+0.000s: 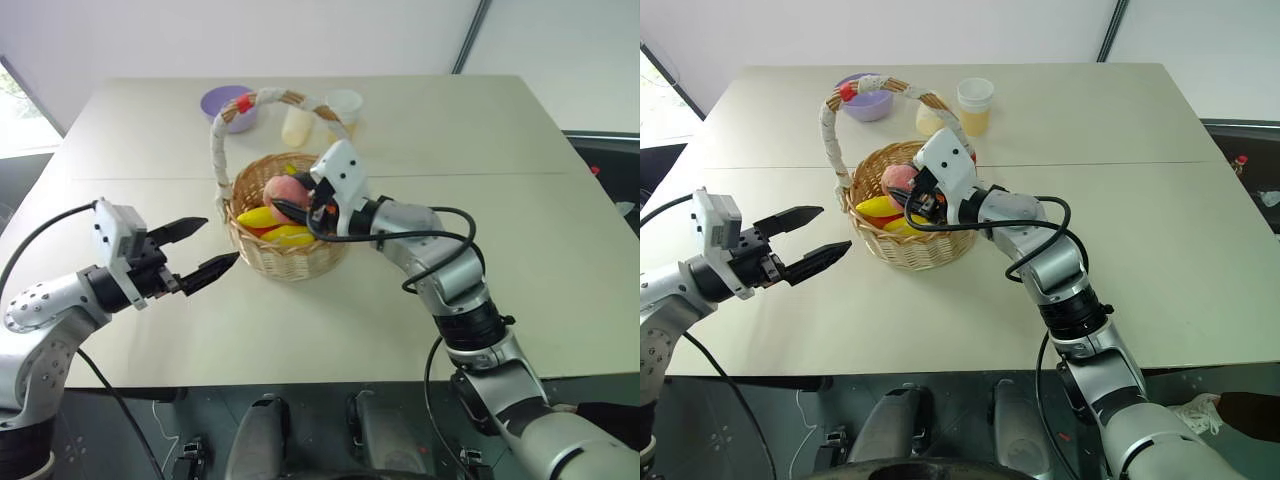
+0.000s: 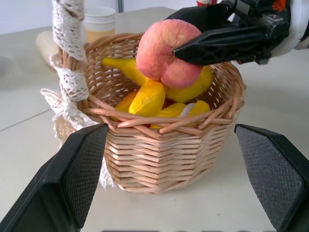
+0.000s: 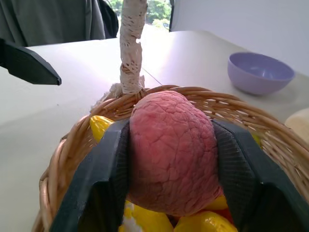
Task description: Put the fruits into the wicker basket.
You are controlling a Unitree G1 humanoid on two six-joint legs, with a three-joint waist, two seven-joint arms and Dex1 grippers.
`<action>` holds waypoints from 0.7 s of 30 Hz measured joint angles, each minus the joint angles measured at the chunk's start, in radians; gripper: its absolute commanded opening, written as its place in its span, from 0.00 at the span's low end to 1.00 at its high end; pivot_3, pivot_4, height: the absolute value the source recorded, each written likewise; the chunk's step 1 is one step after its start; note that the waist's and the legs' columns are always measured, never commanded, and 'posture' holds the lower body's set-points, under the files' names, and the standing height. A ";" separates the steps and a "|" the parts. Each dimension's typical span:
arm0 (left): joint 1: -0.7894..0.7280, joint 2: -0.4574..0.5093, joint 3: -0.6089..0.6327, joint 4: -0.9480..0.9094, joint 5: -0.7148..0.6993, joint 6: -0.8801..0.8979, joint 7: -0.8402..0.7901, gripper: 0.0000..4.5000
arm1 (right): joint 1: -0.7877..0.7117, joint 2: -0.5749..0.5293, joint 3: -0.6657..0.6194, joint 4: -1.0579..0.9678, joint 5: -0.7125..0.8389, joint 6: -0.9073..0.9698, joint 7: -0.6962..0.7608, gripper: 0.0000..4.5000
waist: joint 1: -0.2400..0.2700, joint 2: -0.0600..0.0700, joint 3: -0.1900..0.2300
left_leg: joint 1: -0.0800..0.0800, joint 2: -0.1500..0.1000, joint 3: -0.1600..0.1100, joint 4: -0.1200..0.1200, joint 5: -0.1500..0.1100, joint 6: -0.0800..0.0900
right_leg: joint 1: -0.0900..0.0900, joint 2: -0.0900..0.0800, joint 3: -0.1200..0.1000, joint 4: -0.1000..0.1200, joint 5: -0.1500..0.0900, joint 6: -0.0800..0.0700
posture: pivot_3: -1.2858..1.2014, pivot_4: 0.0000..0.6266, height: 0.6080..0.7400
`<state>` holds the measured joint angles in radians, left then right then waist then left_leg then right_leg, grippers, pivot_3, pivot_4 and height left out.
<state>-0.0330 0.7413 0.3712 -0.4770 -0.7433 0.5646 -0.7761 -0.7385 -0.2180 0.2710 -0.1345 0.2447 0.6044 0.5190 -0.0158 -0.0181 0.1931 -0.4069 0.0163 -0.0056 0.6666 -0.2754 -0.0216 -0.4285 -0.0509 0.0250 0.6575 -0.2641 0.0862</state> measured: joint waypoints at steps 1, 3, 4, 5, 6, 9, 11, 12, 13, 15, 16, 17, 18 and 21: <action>0.004 -0.001 0.000 -0.007 -0.005 0.000 0.003 1.00 | 0.000 0.000 0.000 -0.001 -0.002 -0.011 0.005 0.98 | -0.001 0.000 0.000 | 0.000 0.000 0.000 0.000 0.000 0.000 | 0.000 0.000 0.000 0.000 0.000 0.000 | 0.52 0.24 1.00; 0.012 -0.004 0.000 -0.017 -0.012 0.000 0.013 1.00 | 0.004 -0.005 -0.007 -0.026 0.004 -0.034 0.025 0.98 | -0.003 0.000 0.000 | 0.000 0.000 0.000 0.000 0.000 0.000 | 0.000 0.002 0.000 0.000 0.000 0.000 | 0.52 0.24 1.00; 0.012 -0.005 0.000 -0.018 -0.016 0.001 0.016 1.00 | 0.012 -0.016 -0.014 -0.054 0.016 -0.047 0.047 0.98 | -0.003 0.000 0.000 | 0.000 0.000 0.000 0.000 0.000 0.000 | 0.000 0.002 0.000 0.000 0.000 0.000 | 0.52 0.24 1.00; 0.014 -0.005 0.000 -0.018 -0.021 0.001 0.019 1.00 | 0.023 -0.036 -0.027 -0.092 0.031 -0.059 0.075 0.98 | -0.002 0.000 0.000 | 0.000 0.000 -0.001 0.000 0.000 0.000 | 0.000 0.003 0.000 0.000 0.000 0.000 | 0.52 0.24 1.00; 0.015 -0.005 0.000 -0.018 -0.023 0.001 0.021 1.00 | 0.030 -0.051 -0.038 -0.117 0.046 -0.068 0.098 0.98 | -0.002 0.000 0.000 | 0.000 0.000 -0.001 0.000 0.000 0.000 | 0.000 0.003 0.000 0.000 0.000 0.000 | 0.52 0.24 1.00; 0.007 -0.006 -0.004 -0.019 -0.032 0.001 0.021 1.00 | 0.143 -0.185 -0.123 -0.262 0.168 -0.028 0.210 0.98 | 0.008 0.000 0.000 | 0.000 0.000 -0.003 0.000 0.000 0.000 | 0.002 0.001 -0.002 -0.001 0.000 0.000 | 0.52 0.24 1.00; 0.003 -0.006 -0.006 -0.012 -0.032 0.001 0.021 1.00 | 0.225 -0.251 -0.192 -0.304 0.231 0.015 0.243 0.98 | 0.005 0.000 0.000 | 0.000 0.000 -0.002 0.000 0.000 0.001 | 0.003 0.001 -0.002 -0.002 0.000 0.000 | 0.52 0.24 1.00; -0.007 -0.008 -0.010 -0.010 -0.032 0.002 0.021 1.00 | 0.251 -0.265 -0.224 -0.307 0.252 0.033 0.241 0.98 | 0.002 0.000 0.000 | 0.001 0.000 -0.001 0.000 0.000 0.001 | 0.003 0.001 -0.001 -0.003 0.000 0.000 | 0.52 0.24 1.00; -0.020 -0.012 -0.016 -0.010 -0.032 0.001 0.021 1.00 | 0.269 -0.277 -0.247 -0.310 0.260 0.045 0.233 0.98 | -0.001 0.000 0.000 | 0.002 0.000 0.000 0.000 0.000 0.001 | 0.003 0.001 0.000 -0.003 0.000 0.000 | 0.52 0.24 1.00; -0.044 -0.025 -0.041 -0.009 -0.034 0.001 0.021 1.00 | 0.288 -0.280 -0.280 -0.304 0.258 0.047 0.199 0.98 | -0.006 0.000 0.000 | 0.003 0.000 0.001 0.000 0.000 0.001 | 0.003 0.004 0.000 -0.002 0.000 0.000 | 0.52 0.24 1.00; -0.057 -0.038 -0.052 -0.009 -0.035 0.001 0.020 1.00 | 0.287 -0.266 -0.289 -0.284 0.248 0.041 0.169 0.98 | -0.008 0.000 0.000 | 0.004 0.001 0.000 0.000 0.000 0.001 | 0.003 0.006 0.001 -0.001 0.000 0.000 | 0.52 0.24 1.00; -0.066 -0.044 -0.065 -0.009 -0.037 0.001 0.021 1.00 | 0.287 -0.248 -0.291 -0.260 0.236 0.034 0.141 0.98 | -0.009 0.000 0.000 | 0.004 0.001 0.000 0.000 0.000 0.000 | 0.003 0.007 0.001 0.000 0.000 0.000 | 0.52 0.24 1.00; -0.072 -0.047 -0.074 -0.009 -0.037 0.002 0.021 1.00 | 0.286 -0.229 -0.291 -0.234 0.225 0.025 0.116 0.98 | -0.010 0.000 0.000 | 0.005 0.001 0.000 0.000 0.000 0.000 | 0.003 0.007 0.001 0.001 0.000 0.000 | 0.52 0.24 1.00; -0.094 -0.056 -0.086 -0.004 -0.037 0.006 0.022 1.00 | 0.245 -0.153 -0.283 -0.122 0.174 -0.014 0.041 0.98 | -0.013 0.000 0.000 | 0.005 0.001 0.000 0.000 0.000 0.000 | 0.002 0.007 0.001 0.003 -0.001 -0.001 | 0.52 0.24 1.00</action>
<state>-0.1270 0.6849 0.2849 -0.4812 -0.7804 0.5701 -0.7545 -0.4939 -0.3713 -0.0122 -0.2562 0.4186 0.5908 0.5598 -0.0291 -0.0183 0.1930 -0.4022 0.0177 -0.0053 0.6664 -0.2755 -0.0214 -0.4263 -0.0439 0.0264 0.6602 -0.2646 0.0854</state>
